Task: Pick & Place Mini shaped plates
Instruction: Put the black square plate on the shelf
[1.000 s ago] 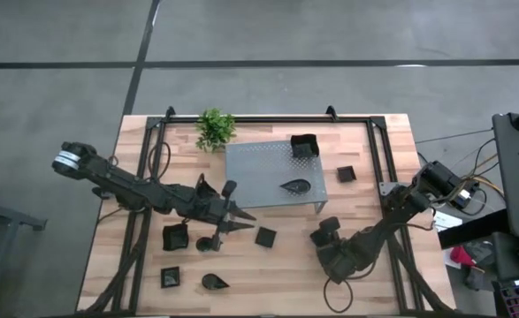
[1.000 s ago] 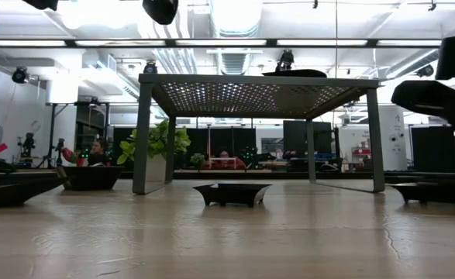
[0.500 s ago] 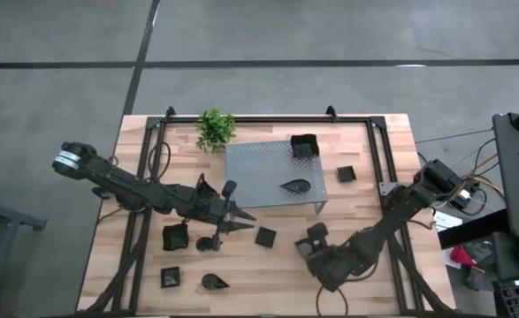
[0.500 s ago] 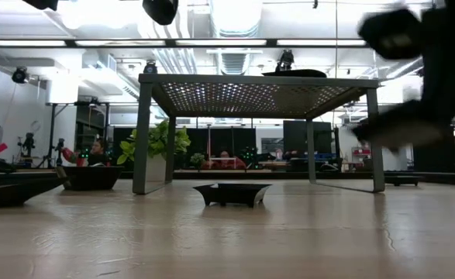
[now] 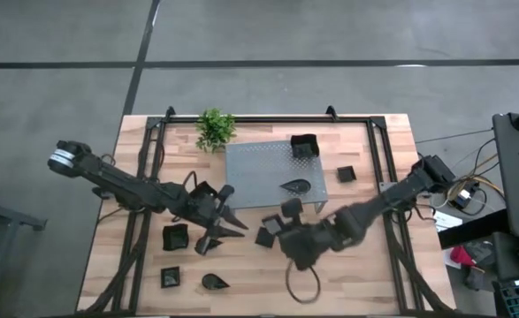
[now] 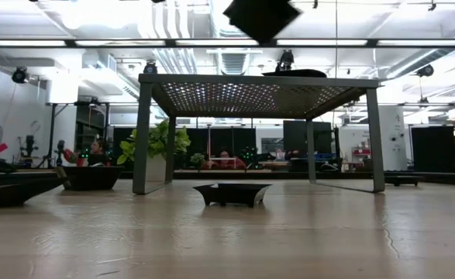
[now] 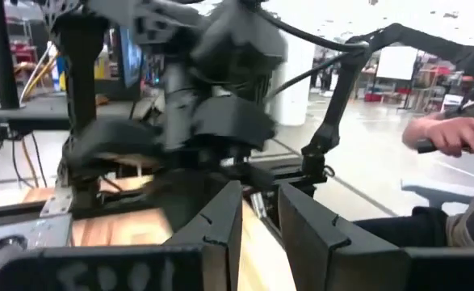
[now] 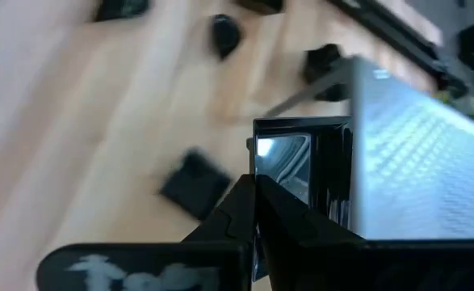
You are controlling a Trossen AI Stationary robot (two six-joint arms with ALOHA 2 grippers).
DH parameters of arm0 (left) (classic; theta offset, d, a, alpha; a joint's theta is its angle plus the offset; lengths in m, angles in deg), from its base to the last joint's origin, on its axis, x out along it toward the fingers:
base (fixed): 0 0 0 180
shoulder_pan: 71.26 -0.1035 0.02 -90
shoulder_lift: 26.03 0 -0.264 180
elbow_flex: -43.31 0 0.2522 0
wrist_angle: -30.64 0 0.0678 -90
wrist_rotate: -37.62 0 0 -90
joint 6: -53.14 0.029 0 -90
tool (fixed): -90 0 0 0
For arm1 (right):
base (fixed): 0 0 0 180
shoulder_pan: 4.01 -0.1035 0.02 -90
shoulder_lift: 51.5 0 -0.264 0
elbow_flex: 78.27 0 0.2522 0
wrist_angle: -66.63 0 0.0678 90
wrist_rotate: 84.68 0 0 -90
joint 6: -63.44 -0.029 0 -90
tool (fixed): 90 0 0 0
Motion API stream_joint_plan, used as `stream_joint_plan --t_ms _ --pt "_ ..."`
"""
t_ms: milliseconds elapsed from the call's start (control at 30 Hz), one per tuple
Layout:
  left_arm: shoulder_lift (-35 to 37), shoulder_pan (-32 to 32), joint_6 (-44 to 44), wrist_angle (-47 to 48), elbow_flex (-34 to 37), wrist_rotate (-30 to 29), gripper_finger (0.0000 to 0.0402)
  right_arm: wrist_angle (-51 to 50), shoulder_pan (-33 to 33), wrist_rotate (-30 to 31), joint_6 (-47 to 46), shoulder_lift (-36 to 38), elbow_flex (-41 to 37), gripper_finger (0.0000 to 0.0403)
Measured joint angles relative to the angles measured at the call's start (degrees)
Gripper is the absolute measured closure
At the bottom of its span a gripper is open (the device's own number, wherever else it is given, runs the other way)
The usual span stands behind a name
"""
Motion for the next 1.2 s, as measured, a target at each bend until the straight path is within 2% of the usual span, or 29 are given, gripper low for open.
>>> stream_joint_plan --t_ms 333,667,800,933,1200 --pt "3.5 1.7 1.2 2.9 0.1 0.0 0.0323 -0.2 11.5 -0.8 4.6 0.0 4.5 0.0394" --pt "3.5 1.8 1.1 3.8 0.1 0.0 0.0323 0.1 21.9 -7.5 7.9 -0.8 5.1 0.0394" --pt "3.5 1.8 1.2 4.2 0.1 0.0 0.0323 -0.5 23.3 -6.9 12.6 -3.9 5.1 0.0394" --pt "3.5 2.1 1.2 4.2 0.1 0.0 0.0323 -1.4 23.2 2.1 14.1 -6.3 5.3 0.0394" --pt "3.5 2.1 1.0 4.4 0.1 0.1 0.0323 -1.4 23.2 0.7 15.4 -6.4 5.4 0.0394"
